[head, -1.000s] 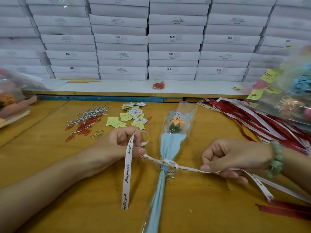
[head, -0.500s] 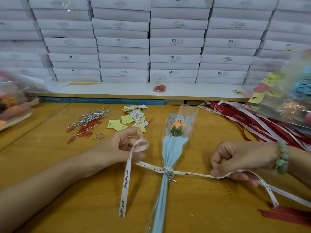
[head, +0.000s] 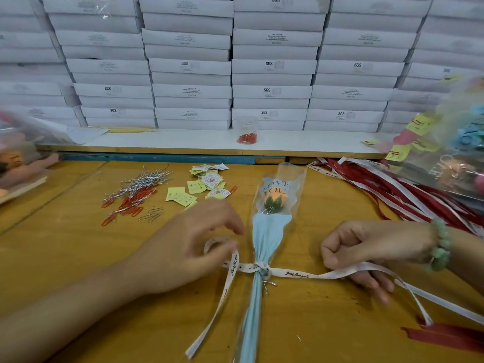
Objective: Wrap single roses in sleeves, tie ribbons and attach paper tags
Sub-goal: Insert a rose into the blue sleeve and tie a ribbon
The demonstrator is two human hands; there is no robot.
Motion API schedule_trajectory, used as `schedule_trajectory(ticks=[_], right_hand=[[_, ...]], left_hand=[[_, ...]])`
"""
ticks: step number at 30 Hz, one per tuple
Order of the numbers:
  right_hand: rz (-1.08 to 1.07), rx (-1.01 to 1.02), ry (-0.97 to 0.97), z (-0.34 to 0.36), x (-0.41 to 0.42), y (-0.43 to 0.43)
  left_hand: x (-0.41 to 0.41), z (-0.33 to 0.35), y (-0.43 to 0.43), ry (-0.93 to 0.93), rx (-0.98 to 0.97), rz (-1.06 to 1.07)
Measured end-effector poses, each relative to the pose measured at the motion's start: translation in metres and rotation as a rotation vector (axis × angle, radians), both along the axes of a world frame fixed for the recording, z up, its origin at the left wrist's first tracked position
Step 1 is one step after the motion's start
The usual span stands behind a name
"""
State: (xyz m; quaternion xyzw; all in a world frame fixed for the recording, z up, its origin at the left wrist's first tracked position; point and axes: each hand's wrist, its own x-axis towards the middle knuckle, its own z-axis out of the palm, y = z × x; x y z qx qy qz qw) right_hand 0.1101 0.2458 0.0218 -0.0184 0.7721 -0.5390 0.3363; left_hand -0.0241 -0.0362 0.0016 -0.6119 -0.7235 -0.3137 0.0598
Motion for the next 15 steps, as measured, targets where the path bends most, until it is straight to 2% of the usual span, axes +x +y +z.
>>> schedule_trajectory(ticks=[2,4,7,9,15], right_hand=[[-0.028,0.075,0.079,0.003,0.001,-0.005],[-0.095,0.247,0.259,0.007,0.002,-0.013],[-0.113,0.725,0.680,0.009,0.006,-0.030],[-0.071,0.961,0.859,0.005,0.009,-0.048],[-0.028,0.900,0.978,-0.012,0.012,-0.072]], left_hand=[[0.006,-0.001,0.002,0.120,-0.152,-0.081],[0.008,-0.004,0.003,0.257,-0.232,-0.084],[0.007,-0.003,0.002,0.307,-0.257,-0.071],[0.007,-0.002,0.002,0.308,-0.272,-0.066],[0.005,-0.002,0.003,0.271,-0.259,-0.043]])
